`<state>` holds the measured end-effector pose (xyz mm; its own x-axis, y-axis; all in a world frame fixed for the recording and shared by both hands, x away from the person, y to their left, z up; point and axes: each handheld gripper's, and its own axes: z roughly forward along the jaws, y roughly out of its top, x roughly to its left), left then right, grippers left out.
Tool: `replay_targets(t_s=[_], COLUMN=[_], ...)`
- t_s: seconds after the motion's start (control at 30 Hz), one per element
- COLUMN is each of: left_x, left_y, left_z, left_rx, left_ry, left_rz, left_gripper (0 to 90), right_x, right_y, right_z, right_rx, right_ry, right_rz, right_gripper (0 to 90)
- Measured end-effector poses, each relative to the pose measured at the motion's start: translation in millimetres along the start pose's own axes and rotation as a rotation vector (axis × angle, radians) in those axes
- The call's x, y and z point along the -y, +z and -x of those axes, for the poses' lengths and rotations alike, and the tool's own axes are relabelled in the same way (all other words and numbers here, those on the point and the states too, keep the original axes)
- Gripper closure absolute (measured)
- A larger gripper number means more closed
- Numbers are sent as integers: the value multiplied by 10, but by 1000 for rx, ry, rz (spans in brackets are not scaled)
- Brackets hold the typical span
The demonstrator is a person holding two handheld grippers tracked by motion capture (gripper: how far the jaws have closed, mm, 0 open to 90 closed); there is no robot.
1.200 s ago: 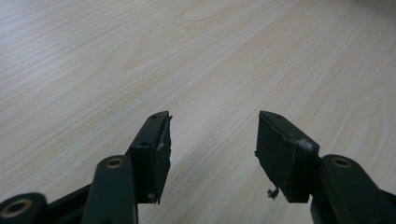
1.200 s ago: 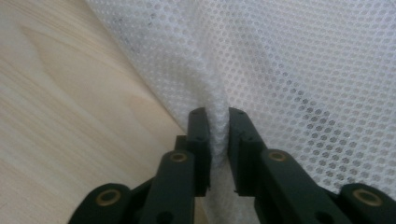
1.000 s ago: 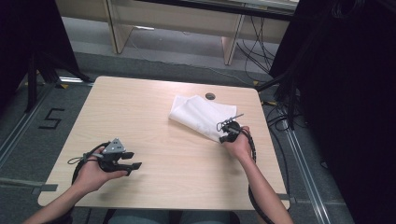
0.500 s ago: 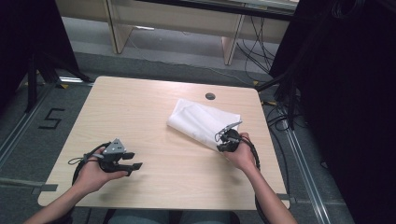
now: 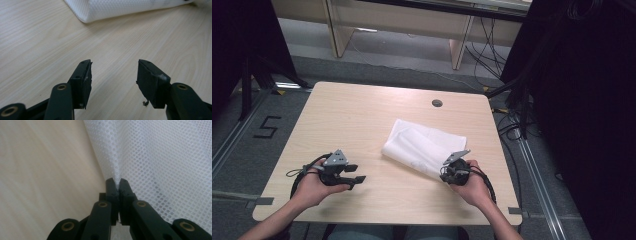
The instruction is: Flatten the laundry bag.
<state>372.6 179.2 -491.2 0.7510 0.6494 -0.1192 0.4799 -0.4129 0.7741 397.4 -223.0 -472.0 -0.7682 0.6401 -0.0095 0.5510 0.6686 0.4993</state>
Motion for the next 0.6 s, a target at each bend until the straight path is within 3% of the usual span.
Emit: replay_targets(t_s=[0.03, 0.07, 0.1, 0.13, 0.2, 0.33, 0.47, 0.5, 0.53, 0.6], left_x=[2, -2, -5, -15, -33, -75, -105, -116, -126, -173], left_y=[20, 20, 38, 31, 48, 41, 57, 55, 59, 54], left_z=[18, 11, 42, 34, 86, 129, 178, 179, 202, 207], left_rx=[-7, -1, 7, 13, 22, 33, 43, 50, 54, 75], left_ry=[-15, 1, -28, -2, -26, 13, 22, 35, 24, 34], left_rz=[9, 3, 18, 6, 32, 21, 28, 19, 23, 24], left_gripper=[452, 452, 454, 455, 462, 496, 512, 517, 524, 544], right_x=[14, 45, 61, 88, 130, 207, 235, 240, 239, 222], right_y=[-12, -33, -45, -60, -76, -139, -182, -205, -229, -300], right_z=[-20, -72, -88, -109, -157, -217, -244, -260, -245, -211], right_rx=[-5, -21, -29, -38, -54, -87, -117, -126, -123, -128], right_ry=[-14, -9, -15, -25, -14, -36, -36, -19, -18, 31], right_rz=[-3, -4, -5, -5, -6, -3, -4, -21, 2, 46], right_gripper=[891, 891, 891, 891, 890, 888, 876, 862, 821, 731])
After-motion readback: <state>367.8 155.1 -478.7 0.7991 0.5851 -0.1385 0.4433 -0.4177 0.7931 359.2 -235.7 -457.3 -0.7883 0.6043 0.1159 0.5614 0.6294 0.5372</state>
